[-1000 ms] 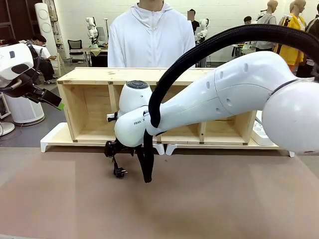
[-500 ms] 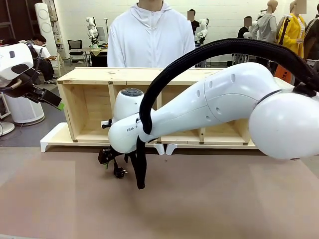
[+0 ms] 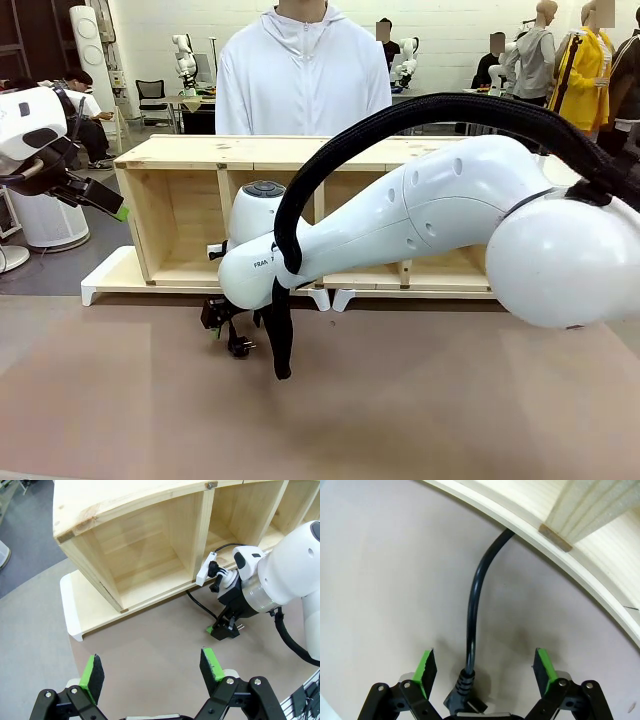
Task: Perform cable management.
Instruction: When the cord part of the Power Cable appears at the lower middle area of the table and stops, grasp the cord part of the Power Cable.
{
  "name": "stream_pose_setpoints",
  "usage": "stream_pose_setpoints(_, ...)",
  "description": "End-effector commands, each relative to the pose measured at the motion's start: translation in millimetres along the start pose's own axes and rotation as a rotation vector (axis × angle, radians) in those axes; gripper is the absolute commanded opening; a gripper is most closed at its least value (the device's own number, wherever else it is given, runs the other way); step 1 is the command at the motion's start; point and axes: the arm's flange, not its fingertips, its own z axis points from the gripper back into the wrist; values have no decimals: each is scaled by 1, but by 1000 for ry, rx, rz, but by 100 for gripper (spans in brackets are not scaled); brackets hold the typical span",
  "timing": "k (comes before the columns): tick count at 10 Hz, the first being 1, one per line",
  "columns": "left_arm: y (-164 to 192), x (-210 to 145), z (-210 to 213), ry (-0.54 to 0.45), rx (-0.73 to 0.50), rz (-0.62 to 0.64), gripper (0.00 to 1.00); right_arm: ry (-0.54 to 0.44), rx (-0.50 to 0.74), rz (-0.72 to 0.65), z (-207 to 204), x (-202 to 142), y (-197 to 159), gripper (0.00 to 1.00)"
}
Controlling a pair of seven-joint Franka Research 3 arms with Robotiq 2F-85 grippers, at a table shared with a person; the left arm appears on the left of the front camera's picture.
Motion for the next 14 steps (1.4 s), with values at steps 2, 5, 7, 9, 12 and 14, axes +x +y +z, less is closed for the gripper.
stream_pose_setpoints(2, 0, 0, -1, 3, -2, 19, 100, 24, -34, -76, -5, 3, 7, 100)
stream_pose_setpoints(5, 0, 0, -1, 3, -2, 19, 100, 42, -85, -124, -6, 1, 8, 100)
stream_pose_setpoints(7, 0, 0, -1, 3, -2, 19, 100, 48, -119, -153, -7, 0, 7, 100)
stream_pose_setpoints(9, 0, 0, -1, 3, -2, 19, 100, 42, -71, -116, -7, -3, 3, 100)
stream_pose_setpoints(12, 0, 0, -1, 3, -2, 19, 100, 42, -71, -116, -7, -3, 3, 100)
stream_pose_setpoints(14, 0, 0, -1, 3, -2, 19, 100, 42, -71, -116, -7, -3, 3, 100)
